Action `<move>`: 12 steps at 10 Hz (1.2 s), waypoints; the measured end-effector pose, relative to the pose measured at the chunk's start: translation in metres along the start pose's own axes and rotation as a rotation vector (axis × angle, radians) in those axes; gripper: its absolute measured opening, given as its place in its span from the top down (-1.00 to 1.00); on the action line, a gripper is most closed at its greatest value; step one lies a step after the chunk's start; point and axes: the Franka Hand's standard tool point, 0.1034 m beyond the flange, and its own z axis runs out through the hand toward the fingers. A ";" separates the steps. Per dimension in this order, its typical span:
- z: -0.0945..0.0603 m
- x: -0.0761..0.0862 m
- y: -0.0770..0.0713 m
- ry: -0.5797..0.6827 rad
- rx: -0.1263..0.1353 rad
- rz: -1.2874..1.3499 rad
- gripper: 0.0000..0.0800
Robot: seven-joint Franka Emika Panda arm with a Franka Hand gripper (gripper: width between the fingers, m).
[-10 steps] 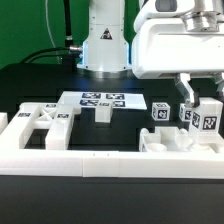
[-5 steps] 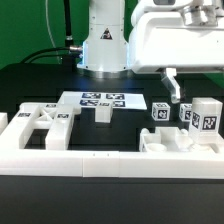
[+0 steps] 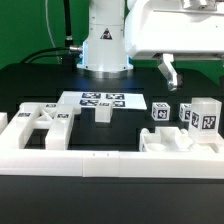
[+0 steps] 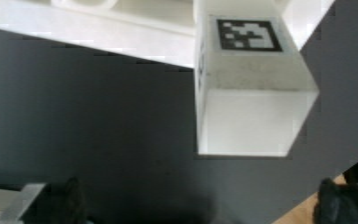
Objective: Assemble chair
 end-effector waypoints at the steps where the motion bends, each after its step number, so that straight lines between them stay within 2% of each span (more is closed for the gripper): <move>1: 0.000 0.000 -0.001 -0.021 0.005 0.000 -0.62; 2: 0.001 -0.001 -0.001 -0.022 0.005 0.000 -0.62; 3: 0.005 -0.008 -0.003 -0.096 0.019 0.002 -0.62; 6: 0.011 -0.011 -0.010 -0.312 0.065 0.012 -0.62; 8: 0.013 -0.014 -0.012 -0.415 0.087 0.012 -0.62; 9: 0.014 -0.015 -0.013 -0.441 0.092 0.012 -0.62; 12: 0.019 -0.017 -0.009 -0.429 0.085 0.015 -0.62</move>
Offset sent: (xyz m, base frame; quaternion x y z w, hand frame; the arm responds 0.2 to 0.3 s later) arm 0.0075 -0.0069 -0.0082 -0.0171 -0.1411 -0.0138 0.9898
